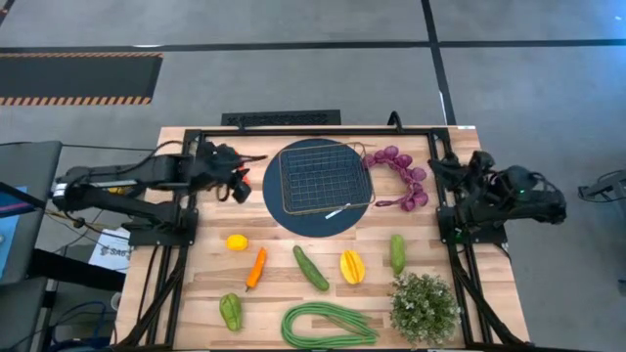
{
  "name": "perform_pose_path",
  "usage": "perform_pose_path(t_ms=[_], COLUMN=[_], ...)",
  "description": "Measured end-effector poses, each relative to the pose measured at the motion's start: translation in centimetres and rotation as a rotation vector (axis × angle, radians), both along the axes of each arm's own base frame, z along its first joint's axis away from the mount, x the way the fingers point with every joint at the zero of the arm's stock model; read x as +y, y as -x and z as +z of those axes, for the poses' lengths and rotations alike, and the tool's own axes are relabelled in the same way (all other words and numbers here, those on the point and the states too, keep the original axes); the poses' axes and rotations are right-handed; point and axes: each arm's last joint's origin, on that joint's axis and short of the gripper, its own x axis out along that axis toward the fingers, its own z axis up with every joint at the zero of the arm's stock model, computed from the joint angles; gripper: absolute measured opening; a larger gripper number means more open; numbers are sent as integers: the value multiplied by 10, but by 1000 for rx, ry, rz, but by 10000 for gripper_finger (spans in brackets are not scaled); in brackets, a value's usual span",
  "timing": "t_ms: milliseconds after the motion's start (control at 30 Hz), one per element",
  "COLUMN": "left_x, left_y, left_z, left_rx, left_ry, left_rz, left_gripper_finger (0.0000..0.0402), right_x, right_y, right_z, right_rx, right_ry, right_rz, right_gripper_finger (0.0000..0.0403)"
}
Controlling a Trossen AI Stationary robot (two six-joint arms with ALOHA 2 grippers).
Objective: Build produce basket
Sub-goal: Put the carrot into the wire basket
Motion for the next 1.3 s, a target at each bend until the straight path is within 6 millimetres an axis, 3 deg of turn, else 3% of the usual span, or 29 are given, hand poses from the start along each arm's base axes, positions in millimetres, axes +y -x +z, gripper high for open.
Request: perform_pose_path(t_ms=[300, 567, 1000, 1300], left_x=[35, 61, 97, 119], left_y=[-36, -54, -54, -46], left_z=[-45, -83, -118, -136], left_rx=[114, 210, 282, 301], left_ry=[194, 366, 461, 527], left_rz=[304, 441, 679, 836], left_gripper_finger=[95, 115, 142, 142], right_x=[-1, -2, -3, -5], right_y=[25, 36, 51, 84], right_z=[29, 40, 51, 69], right_rx=[93, 114, 140, 205], right_ry=[18, 59, 62, 75], right_rz=[-5, -21, -20, -38], right_gripper_finger=[168, 198, 200, 197])
